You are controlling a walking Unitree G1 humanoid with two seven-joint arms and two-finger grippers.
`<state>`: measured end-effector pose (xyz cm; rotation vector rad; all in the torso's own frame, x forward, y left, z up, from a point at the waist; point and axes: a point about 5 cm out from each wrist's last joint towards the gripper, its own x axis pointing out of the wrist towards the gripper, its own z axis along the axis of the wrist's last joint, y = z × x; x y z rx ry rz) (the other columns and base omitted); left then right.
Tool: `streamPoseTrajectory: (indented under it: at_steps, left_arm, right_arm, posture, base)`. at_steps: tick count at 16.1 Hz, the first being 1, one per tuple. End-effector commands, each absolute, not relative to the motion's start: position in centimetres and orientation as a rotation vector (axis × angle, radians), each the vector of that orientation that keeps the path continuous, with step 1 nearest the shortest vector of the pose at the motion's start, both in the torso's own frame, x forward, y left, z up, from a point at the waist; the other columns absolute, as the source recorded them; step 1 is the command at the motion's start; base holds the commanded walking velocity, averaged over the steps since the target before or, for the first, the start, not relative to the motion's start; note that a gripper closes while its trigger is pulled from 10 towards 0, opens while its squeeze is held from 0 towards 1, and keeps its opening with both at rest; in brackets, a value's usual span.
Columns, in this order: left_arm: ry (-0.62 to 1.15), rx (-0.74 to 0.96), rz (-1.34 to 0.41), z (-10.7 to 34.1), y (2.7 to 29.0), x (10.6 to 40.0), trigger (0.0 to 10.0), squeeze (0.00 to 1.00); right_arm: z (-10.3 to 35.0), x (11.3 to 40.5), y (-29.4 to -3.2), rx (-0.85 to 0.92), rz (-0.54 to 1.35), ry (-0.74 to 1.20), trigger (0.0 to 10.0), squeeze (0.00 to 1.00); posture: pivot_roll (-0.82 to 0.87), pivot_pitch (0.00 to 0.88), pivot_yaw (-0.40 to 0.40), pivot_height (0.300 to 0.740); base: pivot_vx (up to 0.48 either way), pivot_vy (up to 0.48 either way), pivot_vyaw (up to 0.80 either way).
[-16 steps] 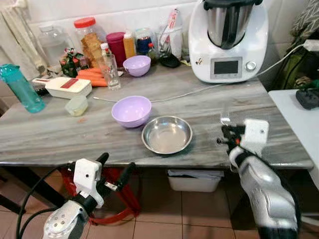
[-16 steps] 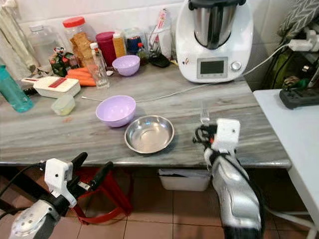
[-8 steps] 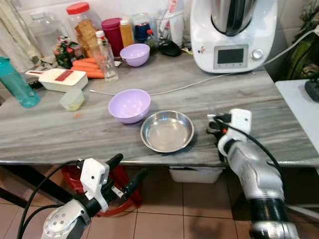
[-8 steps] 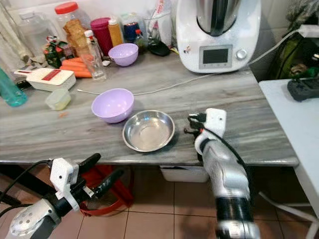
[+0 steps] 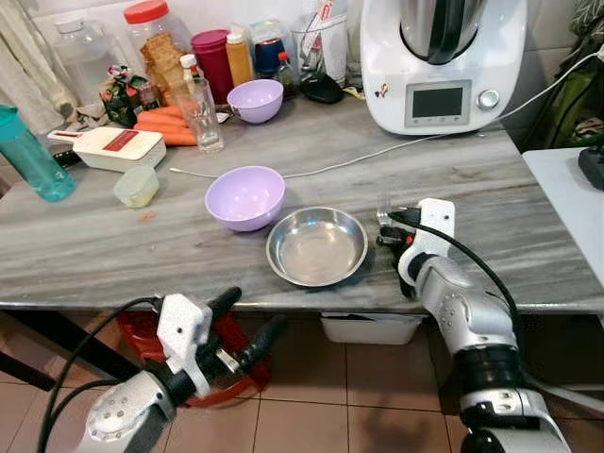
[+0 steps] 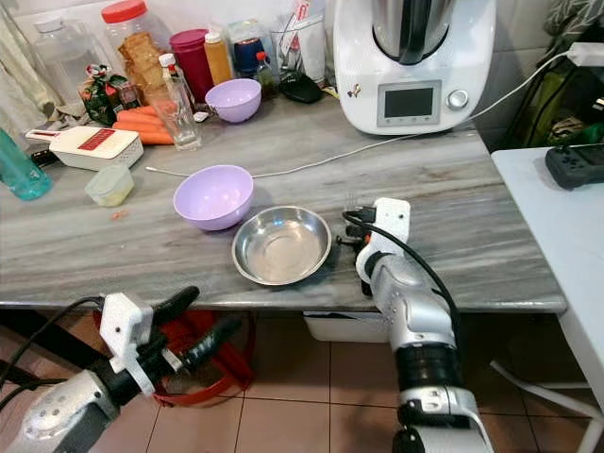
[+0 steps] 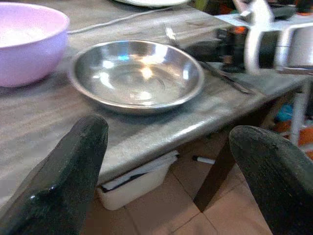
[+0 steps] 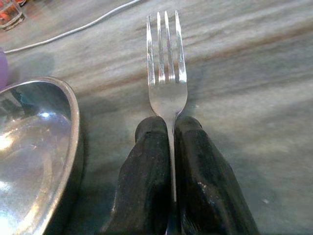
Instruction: Setting the table
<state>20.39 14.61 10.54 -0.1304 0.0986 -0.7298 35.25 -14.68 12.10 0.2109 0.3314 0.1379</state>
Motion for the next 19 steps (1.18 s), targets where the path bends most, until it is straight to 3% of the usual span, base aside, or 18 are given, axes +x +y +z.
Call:
streamPoseTrajectory:
  at_steps: [1,6,8,9,19]
  left_arm:
    - [0.095,-0.118,-0.756,10.8,14.5,20.1,10.0,0.0]
    - [0.093,-0.122,-0.744,10.6,14.4,20.4,10.0,0.0]
    - [0.094,-0.123,-0.746,10.6,14.4,20.2,10.0,0.0]
    - [0.095,-0.123,-0.747,10.6,14.4,20.3,10.0,0.0]
    - [0.021,-0.101,-0.705,11.4,13.9,21.8,10.0,0.0]
  right_arm:
    - [12.0,35.6,-13.7,0.2,0.172,0.339,10.0,0.0]
    - [11.4,36.0,-13.6,0.196,0.171,0.351,10.0,0.0]
    - [11.3,35.9,-13.6,0.201,0.167,0.352,10.0,0.76]
    - [11.3,36.0,-13.6,0.203,0.164,0.351,10.0,1.0]
    - [14.8,36.2,-16.3,0.163,0.081,0.163,10.0,1.0]
  posture:
    - [0.02,0.089,0.132,0.74]
    - [0.03,0.078,0.12,0.74]
    - [0.03,0.076,0.121,0.74]
    - [0.03,0.077,0.122,0.74]
    - [0.02,0.027,0.102,0.74]
  base:
    - [0.0,0.0,0.0]
    - [0.0,0.0,0.0]
    - [0.0,0.0,0.0]
    - [0.0,0.0,0.0]
    - [0.0,0.0,0.0]
